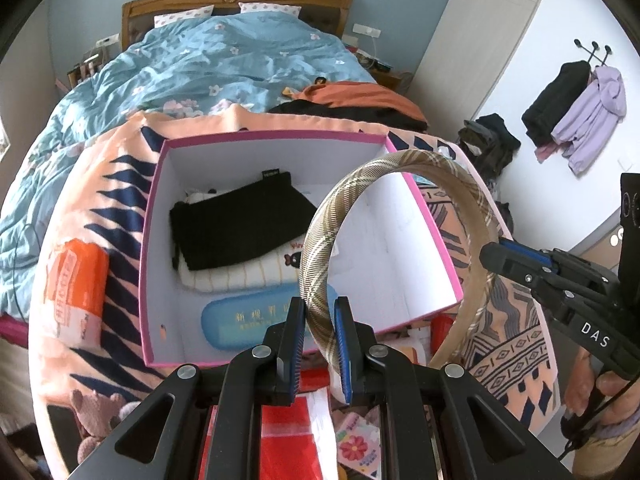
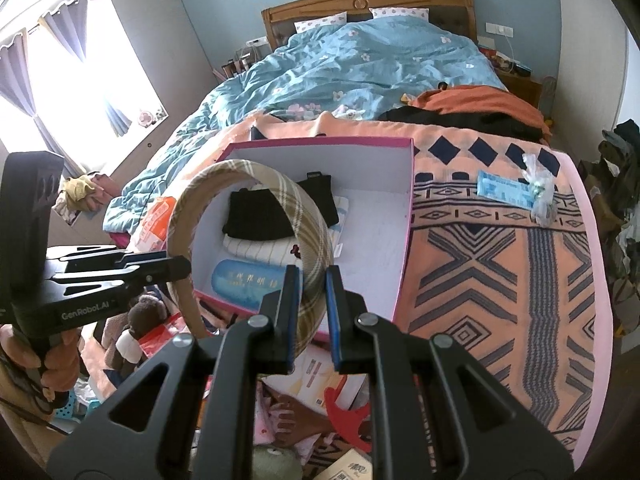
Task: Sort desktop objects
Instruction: 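Carry the plaid headband with the left tool over the pink box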
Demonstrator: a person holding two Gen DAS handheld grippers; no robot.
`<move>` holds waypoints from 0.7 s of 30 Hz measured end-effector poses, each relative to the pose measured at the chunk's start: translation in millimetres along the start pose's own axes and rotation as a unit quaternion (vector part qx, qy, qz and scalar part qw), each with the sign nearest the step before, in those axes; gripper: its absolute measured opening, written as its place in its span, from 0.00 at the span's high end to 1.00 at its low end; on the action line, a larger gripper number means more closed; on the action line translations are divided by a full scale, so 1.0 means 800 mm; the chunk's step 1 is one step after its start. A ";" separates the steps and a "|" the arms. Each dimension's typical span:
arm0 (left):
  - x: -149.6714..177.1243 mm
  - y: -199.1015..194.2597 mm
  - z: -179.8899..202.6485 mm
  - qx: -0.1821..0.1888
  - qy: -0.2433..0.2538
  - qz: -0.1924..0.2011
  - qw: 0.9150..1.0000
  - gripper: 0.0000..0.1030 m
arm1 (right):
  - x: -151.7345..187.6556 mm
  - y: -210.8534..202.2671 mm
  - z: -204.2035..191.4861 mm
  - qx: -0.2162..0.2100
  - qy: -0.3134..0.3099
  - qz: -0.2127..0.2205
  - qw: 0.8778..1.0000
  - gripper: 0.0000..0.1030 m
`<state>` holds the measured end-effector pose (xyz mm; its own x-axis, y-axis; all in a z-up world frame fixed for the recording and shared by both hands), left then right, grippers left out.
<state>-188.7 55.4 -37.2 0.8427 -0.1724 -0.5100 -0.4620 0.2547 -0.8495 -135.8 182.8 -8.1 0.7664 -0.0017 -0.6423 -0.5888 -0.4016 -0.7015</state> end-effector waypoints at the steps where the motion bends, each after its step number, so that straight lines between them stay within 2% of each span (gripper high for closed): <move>1: -0.003 0.001 0.000 -0.001 0.001 0.001 1.000 0.87 | -0.002 0.000 0.000 0.001 -0.001 0.001 1.000 0.85; 21: -0.046 0.029 0.002 -0.010 0.005 0.005 1.000 0.87 | -0.043 0.011 0.020 0.014 -0.019 0.014 1.000 0.85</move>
<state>-229.9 68.9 -38.0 0.8349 -0.1803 -0.5200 -0.4764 0.2365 -0.8468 -171.7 193.5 2.8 0.7398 0.0219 -0.6725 -0.6173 -0.3757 -0.6913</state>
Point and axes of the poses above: each gripper's, at about its wrist camera, not at the fingertips, and y roughly the way its jaws point, z to its right, x to its underside, the point moved 9 cm from there along y, roughly the way its jaws point, and after that the axes turned 6 degrees about -x, right-handed, at the moved point
